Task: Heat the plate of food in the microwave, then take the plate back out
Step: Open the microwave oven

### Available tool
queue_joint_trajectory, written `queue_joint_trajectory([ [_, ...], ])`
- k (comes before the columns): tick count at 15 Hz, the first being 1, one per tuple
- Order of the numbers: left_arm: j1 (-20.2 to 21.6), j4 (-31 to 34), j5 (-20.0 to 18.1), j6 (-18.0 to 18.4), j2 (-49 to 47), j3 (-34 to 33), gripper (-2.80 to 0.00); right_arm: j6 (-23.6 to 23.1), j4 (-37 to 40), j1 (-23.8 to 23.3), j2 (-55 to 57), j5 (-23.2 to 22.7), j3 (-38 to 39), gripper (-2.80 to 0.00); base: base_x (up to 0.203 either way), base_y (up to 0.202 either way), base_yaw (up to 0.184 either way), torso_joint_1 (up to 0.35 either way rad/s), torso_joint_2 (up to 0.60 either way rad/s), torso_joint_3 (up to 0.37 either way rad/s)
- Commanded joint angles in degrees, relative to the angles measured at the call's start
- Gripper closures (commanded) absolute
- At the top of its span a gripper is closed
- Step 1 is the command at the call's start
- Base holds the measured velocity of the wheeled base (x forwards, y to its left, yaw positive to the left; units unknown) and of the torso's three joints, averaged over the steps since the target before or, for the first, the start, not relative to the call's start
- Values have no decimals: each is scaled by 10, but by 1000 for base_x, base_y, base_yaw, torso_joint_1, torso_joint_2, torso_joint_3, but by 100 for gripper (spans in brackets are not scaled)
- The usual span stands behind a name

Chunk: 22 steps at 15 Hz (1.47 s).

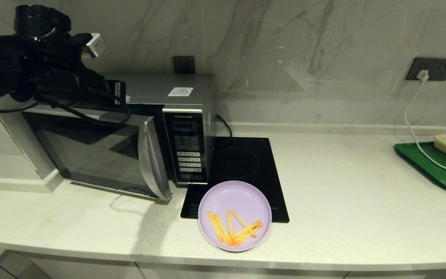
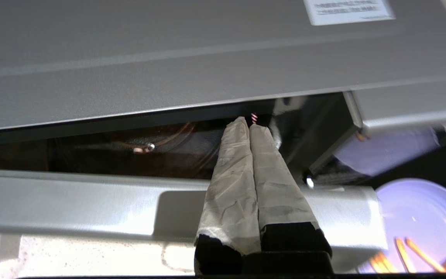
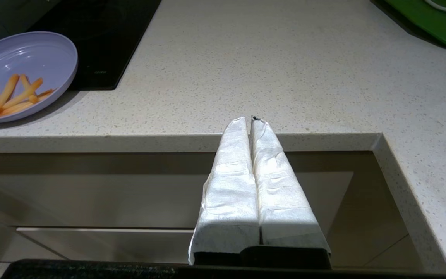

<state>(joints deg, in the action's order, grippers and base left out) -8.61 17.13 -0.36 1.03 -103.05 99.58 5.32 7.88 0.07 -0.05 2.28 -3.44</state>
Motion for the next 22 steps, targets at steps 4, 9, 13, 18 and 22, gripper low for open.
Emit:
queue_joint_trajectory([
  [4, -4, 17, 7, -4, -33, 17, 0, 0, 0, 0, 0, 0, 0, 0, 0, 0, 0, 0, 0, 0],
  [9, -4, 44, 15, -10, -27, 18, 0, 0, 0, 0, 0, 0, 0, 0, 0, 0, 0, 0, 0, 0],
  [13, -2, 85, 37, -13, -5, 18, 0, 0, 0, 0, 0, 0, 0, 0, 0, 0, 0, 0, 0, 0],
  [18, 10, 133, 40, -27, 48, -2, 0, 0, 0, 0, 0, 0, 0, 0, 0, 0, 0, 0, 0, 0],
  [22, 42, 145, 41, -30, 107, -69, 0, 0, 0, 0, 0, 0, 0, 0, 0, 0, 0, 0, 0, 0],
])
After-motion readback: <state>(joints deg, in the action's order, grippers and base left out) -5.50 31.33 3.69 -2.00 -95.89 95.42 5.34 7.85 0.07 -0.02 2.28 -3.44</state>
